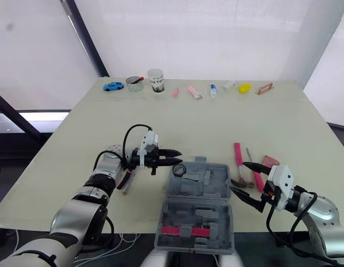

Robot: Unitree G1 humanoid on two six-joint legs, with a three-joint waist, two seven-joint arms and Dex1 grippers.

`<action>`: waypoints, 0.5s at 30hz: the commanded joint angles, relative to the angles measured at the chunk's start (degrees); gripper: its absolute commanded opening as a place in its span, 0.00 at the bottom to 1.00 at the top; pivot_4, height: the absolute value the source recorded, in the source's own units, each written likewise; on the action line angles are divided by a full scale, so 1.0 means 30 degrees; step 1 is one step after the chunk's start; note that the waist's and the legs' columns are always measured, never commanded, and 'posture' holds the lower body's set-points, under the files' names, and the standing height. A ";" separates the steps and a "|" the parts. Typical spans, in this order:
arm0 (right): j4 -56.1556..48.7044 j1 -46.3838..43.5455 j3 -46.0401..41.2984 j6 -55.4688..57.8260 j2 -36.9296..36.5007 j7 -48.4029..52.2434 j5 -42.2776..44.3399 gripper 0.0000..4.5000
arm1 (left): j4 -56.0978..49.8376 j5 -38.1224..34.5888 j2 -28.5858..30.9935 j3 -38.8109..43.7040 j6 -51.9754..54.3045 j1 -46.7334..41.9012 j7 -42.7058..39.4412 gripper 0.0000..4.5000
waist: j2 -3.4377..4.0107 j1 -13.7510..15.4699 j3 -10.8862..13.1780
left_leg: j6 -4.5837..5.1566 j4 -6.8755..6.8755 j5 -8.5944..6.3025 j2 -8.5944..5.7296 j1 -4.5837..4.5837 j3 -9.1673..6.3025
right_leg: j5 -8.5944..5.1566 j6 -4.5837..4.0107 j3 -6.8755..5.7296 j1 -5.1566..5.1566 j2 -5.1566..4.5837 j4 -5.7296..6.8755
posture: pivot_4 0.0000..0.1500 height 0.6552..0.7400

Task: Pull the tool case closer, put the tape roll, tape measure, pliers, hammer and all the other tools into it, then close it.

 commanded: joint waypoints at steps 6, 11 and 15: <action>-0.0254 0.0048 -0.0177 -0.0458 0.0048 -0.0070 0.0016 1.00 | -0.0020 0.0213 -0.0189 0.0245 -0.0330 -0.0158 -0.0545 0.63 | 0.0000 0.0002 0.0000 | 0.0000 0.0000 0.0000 0.0000 0.0000 0.0000 | 0.0000 0.0000 0.0001 0.0000 0.0000 0.0001 | 1.00 1.00; -0.0273 0.0038 -0.0159 -0.0440 0.0045 -0.0093 -0.0001 1.00 | 0.0038 0.0499 -0.0165 0.0231 -0.0672 -0.0205 -0.0253 0.25 | 0.0000 0.0001 0.0000 | 0.0000 0.0000 0.0000 0.0000 0.0000 0.0001 | 0.0000 0.0000 0.0001 0.0000 0.0000 0.0000 | 1.00 1.00; -0.0306 0.0038 -0.0152 -0.0430 0.0055 -0.0130 -0.0014 1.00 | 0.0111 0.0569 -0.0234 0.0352 -0.0735 -0.0234 -0.0231 0.25 | 0.0000 0.0003 0.0000 | 0.0000 0.0000 0.0000 0.0000 0.0000 0.0000 | 0.0000 0.0000 0.0000 0.0000 0.0000 0.0000 | 1.00 1.00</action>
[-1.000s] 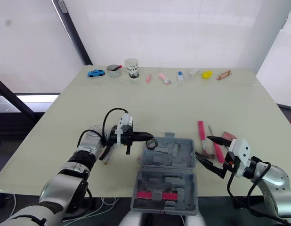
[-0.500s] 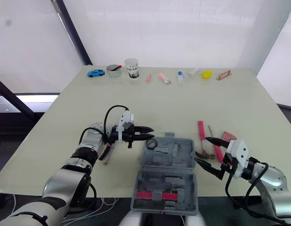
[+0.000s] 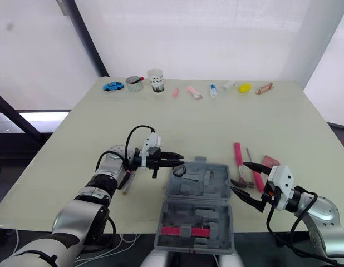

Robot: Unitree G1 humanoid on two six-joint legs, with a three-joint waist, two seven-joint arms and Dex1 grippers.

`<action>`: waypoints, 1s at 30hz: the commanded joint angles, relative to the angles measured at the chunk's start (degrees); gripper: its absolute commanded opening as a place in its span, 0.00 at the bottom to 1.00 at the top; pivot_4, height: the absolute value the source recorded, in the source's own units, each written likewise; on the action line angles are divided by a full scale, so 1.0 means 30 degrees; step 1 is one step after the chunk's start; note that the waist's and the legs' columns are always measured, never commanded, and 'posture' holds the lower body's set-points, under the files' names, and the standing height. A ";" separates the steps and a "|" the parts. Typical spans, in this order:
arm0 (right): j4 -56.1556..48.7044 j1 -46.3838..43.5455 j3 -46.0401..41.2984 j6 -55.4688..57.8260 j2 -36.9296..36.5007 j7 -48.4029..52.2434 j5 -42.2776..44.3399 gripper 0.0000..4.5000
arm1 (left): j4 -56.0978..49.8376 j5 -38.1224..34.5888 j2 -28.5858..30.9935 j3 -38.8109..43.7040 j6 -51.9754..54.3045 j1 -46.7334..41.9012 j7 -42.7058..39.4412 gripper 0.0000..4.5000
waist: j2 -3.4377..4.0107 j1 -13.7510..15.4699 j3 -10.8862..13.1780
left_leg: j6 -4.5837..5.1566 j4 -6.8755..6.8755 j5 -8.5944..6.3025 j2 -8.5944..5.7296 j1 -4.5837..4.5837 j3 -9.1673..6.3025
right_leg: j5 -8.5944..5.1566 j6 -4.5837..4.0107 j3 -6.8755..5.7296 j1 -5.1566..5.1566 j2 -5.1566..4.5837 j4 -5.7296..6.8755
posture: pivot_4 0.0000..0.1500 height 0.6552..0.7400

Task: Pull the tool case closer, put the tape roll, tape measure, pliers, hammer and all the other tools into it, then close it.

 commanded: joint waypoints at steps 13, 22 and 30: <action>-0.0210 -0.0065 -0.0058 -0.0526 0.0273 0.0030 0.0015 1.00 | 0.1346 0.2090 -0.0069 -0.0644 -0.1232 -0.0145 0.1413 0.25 | 0.0000 0.0000 0.0000 | 0.0000 0.0000 0.0000 -0.0001 0.0000 -0.0001 | 0.0000 0.0000 -0.0001 0.0000 0.0000 0.0000 | 1.00 1.00; -0.0425 -0.0017 -0.0102 -0.0452 0.0363 0.0139 0.0252 1.00 | 0.2901 0.3848 -0.0515 -0.1383 -0.1325 -0.0026 0.3014 0.25 | 0.0000 0.0003 -0.0003 | 0.0000 -0.0001 0.0000 -0.0001 0.0005 -0.0001 | 0.0000 0.0002 -0.0001 0.0002 -0.0001 0.0001 | 1.00 1.00; -0.0705 0.0284 -0.0300 -0.0344 0.0427 -0.0006 0.0543 1.00 | 0.2773 0.3386 -0.0638 -0.0908 -0.1551 0.0150 0.2691 0.25 | 0.0010 -0.0012 -0.0019 | 0.0000 0.0002 0.0001 0.0000 0.0045 0.0002 | 0.0007 0.0003 0.0006 0.0017 0.0001 0.0022 | 1.00 1.00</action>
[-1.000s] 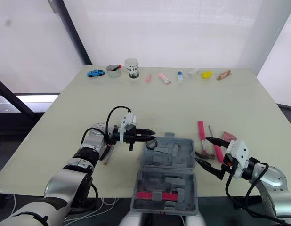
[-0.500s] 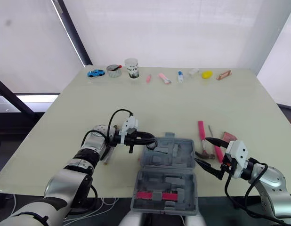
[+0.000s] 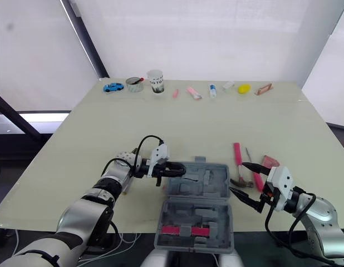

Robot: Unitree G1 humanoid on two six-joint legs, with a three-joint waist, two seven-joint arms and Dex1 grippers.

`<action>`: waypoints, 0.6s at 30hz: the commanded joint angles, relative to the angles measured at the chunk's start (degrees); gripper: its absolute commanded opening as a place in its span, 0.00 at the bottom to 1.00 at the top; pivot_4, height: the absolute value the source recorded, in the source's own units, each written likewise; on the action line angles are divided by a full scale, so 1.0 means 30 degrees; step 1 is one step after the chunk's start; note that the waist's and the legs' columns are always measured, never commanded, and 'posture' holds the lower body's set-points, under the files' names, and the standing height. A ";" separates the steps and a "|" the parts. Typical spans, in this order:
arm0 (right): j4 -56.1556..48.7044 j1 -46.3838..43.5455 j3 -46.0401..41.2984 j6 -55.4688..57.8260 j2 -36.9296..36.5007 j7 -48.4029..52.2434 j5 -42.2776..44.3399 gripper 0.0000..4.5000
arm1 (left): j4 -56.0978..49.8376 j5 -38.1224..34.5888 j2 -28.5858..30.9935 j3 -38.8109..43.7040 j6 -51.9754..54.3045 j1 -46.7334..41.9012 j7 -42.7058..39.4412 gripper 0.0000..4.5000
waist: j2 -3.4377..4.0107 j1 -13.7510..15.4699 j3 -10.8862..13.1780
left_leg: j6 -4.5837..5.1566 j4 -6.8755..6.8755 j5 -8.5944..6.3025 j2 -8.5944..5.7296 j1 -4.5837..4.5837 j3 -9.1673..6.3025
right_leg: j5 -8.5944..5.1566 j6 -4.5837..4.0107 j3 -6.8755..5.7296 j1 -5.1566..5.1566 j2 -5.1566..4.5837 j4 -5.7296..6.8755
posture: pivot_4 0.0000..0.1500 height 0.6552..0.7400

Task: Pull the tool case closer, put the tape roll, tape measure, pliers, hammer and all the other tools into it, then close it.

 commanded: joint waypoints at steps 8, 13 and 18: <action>-0.0610 0.0431 -0.1411 0.0330 0.0712 -0.0818 0.2323 1.00 | -0.5212 -0.4252 0.0779 0.2836 0.2403 0.1473 -0.2381 0.25 | -0.0003 -0.0013 0.0007 | 0.0000 -0.0006 -0.0001 0.0007 -0.0037 -0.0004 | 0.0000 -0.0001 -0.0002 -0.0017 -0.0005 -0.0017 | 1.00 1.00; -0.0303 0.0853 -0.2358 0.0630 0.0989 -0.1536 0.2874 1.00 | -1.0780 -0.6278 0.2360 0.4049 0.6251 0.4230 -0.1759 0.25 | 0.0007 -0.0072 0.0008 | -0.0001 -0.0025 -0.0001 0.0076 -0.0028 -0.0002 | 0.0000 -0.0004 0.0007 -0.0018 -0.0011 -0.0016 | 1.00 1.00; 0.0410 0.1378 -0.3480 0.0267 0.1217 -0.2492 0.2489 1.00 | -1.5164 -0.7760 0.4185 0.5856 0.8307 0.7672 -0.0022 0.25 | 0.0008 -0.0038 0.0009 | -0.0002 -0.0026 -0.0002 0.0110 -0.0020 0.0006 | 0.0000 -0.0005 0.0015 -0.0015 -0.0019 -0.0017 | 1.00 1.00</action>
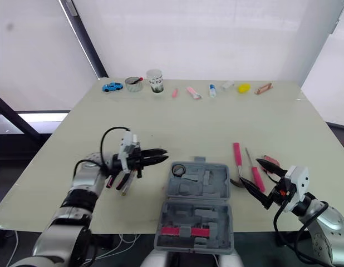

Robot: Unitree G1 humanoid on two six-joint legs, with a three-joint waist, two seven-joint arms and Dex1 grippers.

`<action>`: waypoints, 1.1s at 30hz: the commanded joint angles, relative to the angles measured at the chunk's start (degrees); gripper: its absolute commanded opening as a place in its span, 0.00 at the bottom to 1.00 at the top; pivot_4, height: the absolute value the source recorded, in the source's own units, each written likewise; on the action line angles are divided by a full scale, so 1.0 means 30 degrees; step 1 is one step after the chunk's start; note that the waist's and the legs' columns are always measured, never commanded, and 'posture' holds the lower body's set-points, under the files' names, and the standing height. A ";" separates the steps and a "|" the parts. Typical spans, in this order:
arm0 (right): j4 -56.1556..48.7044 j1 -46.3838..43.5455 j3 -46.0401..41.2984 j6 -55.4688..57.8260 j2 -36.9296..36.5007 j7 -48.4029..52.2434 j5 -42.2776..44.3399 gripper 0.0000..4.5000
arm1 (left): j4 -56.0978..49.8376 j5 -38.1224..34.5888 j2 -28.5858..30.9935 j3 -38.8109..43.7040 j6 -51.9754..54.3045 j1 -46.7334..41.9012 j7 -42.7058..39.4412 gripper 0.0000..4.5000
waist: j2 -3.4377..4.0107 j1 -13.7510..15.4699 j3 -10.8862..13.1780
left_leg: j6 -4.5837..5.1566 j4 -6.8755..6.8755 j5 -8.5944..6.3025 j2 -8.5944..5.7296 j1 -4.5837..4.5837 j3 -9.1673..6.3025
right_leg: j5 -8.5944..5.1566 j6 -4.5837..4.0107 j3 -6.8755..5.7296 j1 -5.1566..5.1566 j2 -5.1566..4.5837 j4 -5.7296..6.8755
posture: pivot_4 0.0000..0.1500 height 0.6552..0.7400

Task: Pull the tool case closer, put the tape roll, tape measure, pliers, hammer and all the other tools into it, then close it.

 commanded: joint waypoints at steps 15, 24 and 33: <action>0.0747 0.3991 -0.3940 -0.0824 0.1139 -0.1922 0.0299 1.00 | -0.6723 -0.2175 0.3115 0.6993 0.1279 1.2534 0.4485 0.79 | 0.0038 0.0063 -0.0012 | -0.0008 -0.0042 -0.0004 0.0027 0.0030 0.0032 | -0.0048 -0.0099 0.0077 0.0000 -0.0196 -0.0040 | 1.00 1.00; 0.0609 0.6659 -0.5128 -0.1533 0.2055 -0.2196 0.0322 1.00 | -0.6819 -0.2717 0.2349 0.8937 0.0359 1.6505 0.5448 0.98 | 0.0057 0.0074 -0.0054 | -0.0085 -0.0108 -0.0049 0.0037 0.0018 0.0037 | -0.0057 -0.0120 0.0071 -0.0026 -0.0295 -0.0113 | 1.00 1.00; 0.1361 0.6216 -0.4871 -0.2410 0.1808 -0.4065 -0.2370 1.00 | -0.8360 -0.3104 0.2641 0.7836 0.0987 1.5458 0.5434 0.98 | 0.0102 0.0048 -0.0106 | -0.0059 -0.0248 -0.0033 0.0036 0.0019 0.0065 | -0.0071 -0.0150 0.0061 -0.0069 -0.0306 -0.0187 | 1.00 1.00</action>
